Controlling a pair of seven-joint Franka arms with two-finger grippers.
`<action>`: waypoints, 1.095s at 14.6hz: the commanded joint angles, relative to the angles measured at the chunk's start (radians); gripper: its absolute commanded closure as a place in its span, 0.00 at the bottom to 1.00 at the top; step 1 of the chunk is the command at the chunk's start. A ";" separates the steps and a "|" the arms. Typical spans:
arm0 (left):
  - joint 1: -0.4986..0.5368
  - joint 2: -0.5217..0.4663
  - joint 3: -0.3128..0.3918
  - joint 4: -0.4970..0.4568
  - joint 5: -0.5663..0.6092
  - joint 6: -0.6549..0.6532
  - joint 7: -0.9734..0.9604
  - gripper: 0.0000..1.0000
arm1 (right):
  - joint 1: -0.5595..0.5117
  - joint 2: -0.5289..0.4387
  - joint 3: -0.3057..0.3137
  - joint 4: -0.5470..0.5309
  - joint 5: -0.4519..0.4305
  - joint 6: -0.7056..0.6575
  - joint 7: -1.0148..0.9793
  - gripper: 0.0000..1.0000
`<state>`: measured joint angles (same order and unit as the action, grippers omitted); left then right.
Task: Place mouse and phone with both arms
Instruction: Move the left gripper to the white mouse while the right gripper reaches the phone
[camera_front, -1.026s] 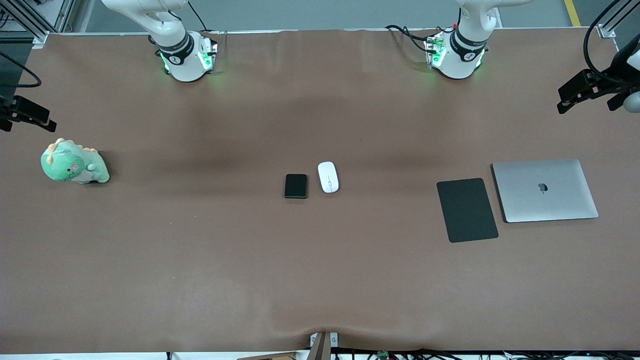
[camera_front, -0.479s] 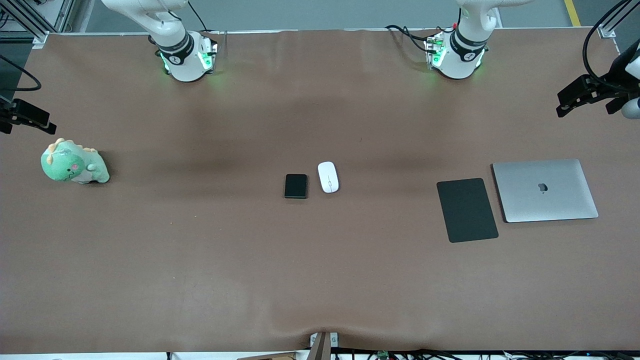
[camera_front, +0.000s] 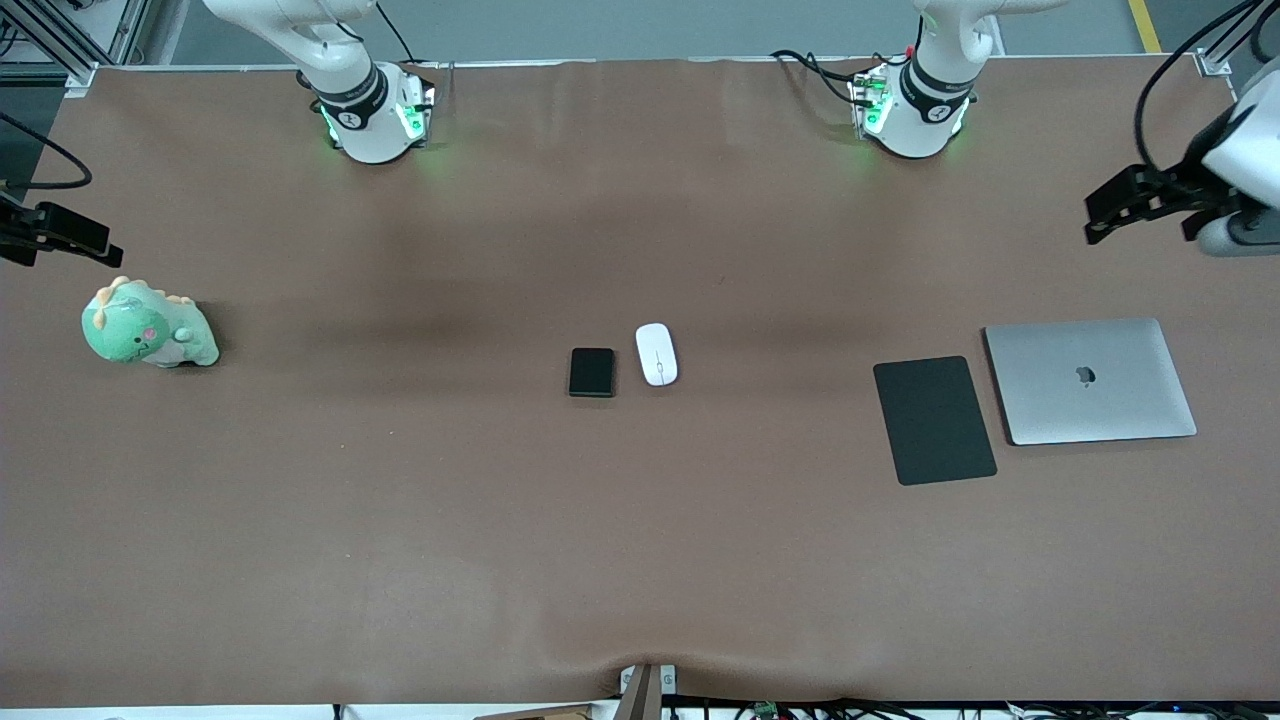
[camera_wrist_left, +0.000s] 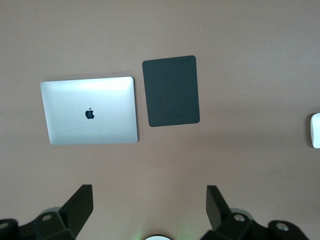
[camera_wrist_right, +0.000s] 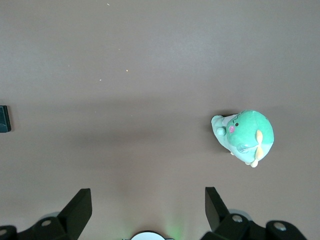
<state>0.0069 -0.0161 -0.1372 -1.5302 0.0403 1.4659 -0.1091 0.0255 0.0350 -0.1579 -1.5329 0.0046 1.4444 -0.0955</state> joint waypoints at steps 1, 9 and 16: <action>-0.079 0.036 -0.007 0.019 0.007 -0.010 -0.079 0.00 | -0.026 0.028 0.012 0.023 -0.006 -0.016 -0.010 0.00; -0.318 0.229 -0.015 0.018 0.007 0.253 -0.335 0.00 | -0.035 0.072 0.014 0.031 -0.008 -0.002 -0.009 0.00; -0.471 0.451 -0.015 0.019 0.036 0.487 -0.558 0.00 | -0.030 0.155 0.015 0.027 0.011 0.047 -0.007 0.00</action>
<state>-0.4318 0.3881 -0.1542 -1.5349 0.0542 1.9319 -0.6012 0.0102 0.1621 -0.1570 -1.5285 0.0062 1.4823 -0.0955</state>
